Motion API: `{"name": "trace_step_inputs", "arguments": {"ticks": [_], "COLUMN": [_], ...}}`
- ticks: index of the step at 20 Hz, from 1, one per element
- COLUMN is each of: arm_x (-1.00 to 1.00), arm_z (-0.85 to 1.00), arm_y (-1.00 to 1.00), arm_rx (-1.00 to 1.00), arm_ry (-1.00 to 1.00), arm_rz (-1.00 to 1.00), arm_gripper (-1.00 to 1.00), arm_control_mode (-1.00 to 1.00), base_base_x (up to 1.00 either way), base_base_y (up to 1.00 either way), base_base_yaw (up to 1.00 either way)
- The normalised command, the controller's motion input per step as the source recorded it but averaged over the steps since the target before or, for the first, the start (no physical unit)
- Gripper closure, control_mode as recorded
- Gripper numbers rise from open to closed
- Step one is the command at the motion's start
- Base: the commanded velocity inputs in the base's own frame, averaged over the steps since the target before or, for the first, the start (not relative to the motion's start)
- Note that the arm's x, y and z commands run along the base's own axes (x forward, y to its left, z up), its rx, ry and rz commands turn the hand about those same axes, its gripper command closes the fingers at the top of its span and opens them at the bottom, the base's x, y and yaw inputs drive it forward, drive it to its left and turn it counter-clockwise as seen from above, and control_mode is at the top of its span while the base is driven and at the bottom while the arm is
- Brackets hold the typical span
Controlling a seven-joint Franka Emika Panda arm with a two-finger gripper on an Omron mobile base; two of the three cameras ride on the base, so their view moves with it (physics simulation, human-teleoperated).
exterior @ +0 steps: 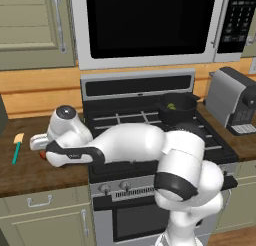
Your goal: Put the bell pepper and lime in the pot. Retrieve the spatula and lightly stir the vegetables in the pot.
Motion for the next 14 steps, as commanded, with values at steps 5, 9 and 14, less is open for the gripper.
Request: {"name": "trace_step_inputs", "arguments": {"ticks": [5, 9, 14], "arm_x": [0.26, 0.04, 0.19], "arm_z": [-0.08, 0.0, -0.01], "arm_y": [0.35, 0.28, 0.1], "arm_rx": [-0.1, -0.1, -0.04], "arm_ry": [0.0, 0.0, 0.0], "arm_rz": [-0.03, -0.07, -0.04], "arm_gripper": [-1.0, -1.0, -1.0], "arm_control_mode": [-1.0, -1.0, -1.0], "base_base_x": [0.0, 0.0, 0.0], "base_base_y": [0.0, 0.0, 0.0], "base_base_yaw": [0.0, 0.0, 0.0]}}
